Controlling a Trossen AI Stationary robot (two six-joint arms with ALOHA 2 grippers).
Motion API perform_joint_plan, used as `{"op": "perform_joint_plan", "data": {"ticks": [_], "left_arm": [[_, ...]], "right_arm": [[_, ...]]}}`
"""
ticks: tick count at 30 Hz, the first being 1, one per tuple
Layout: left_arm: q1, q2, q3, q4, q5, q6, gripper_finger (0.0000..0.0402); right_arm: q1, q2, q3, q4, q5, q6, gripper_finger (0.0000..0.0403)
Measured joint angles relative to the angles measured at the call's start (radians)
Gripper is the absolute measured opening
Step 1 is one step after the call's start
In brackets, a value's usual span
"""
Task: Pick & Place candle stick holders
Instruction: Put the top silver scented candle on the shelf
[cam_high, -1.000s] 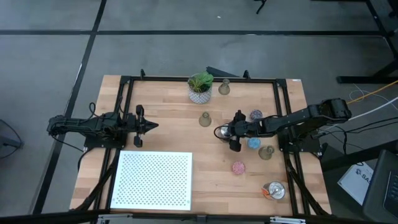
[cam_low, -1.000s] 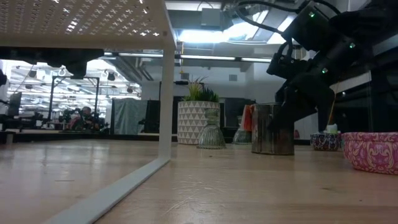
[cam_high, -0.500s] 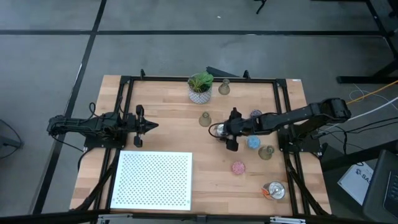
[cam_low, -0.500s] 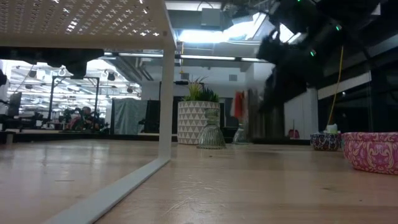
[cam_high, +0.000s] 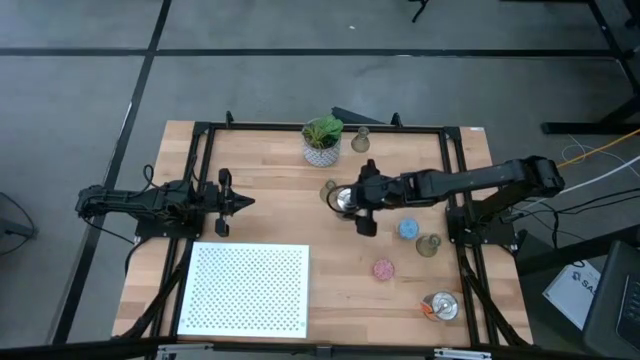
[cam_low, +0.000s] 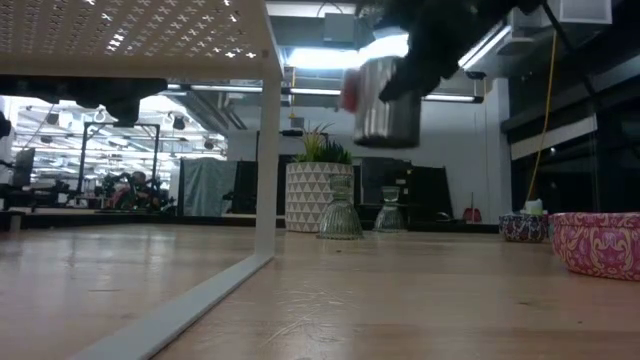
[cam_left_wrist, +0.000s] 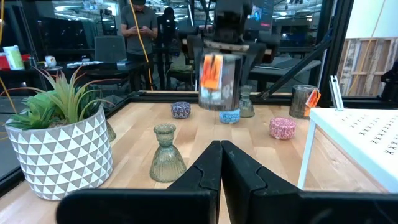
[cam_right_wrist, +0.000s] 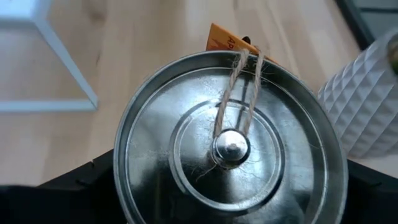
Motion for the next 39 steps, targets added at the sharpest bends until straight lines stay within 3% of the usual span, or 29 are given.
{"op": "perform_joint_plan", "data": {"ticks": [11, 23, 39], "left_arm": [[0.000, 0.000, 0.000, 0.000, 0.000, 0.000, 0.0004], [0.000, 0.000, 0.000, 0.000, 0.000, 0.000, 0.0004], [0.000, 0.000, 0.000, 0.000, 0.001, 0.000, 0.0004]], "right_arm": [[0.012, 0.000, 0.106, 0.054, -0.001, -0.035, 0.0358], [0.095, 0.006, 0.157, 0.191, -0.094, -0.126, 0.0358], [0.167, 0.199, 0.363, 0.136, -0.194, -0.121, 0.0358]]}}
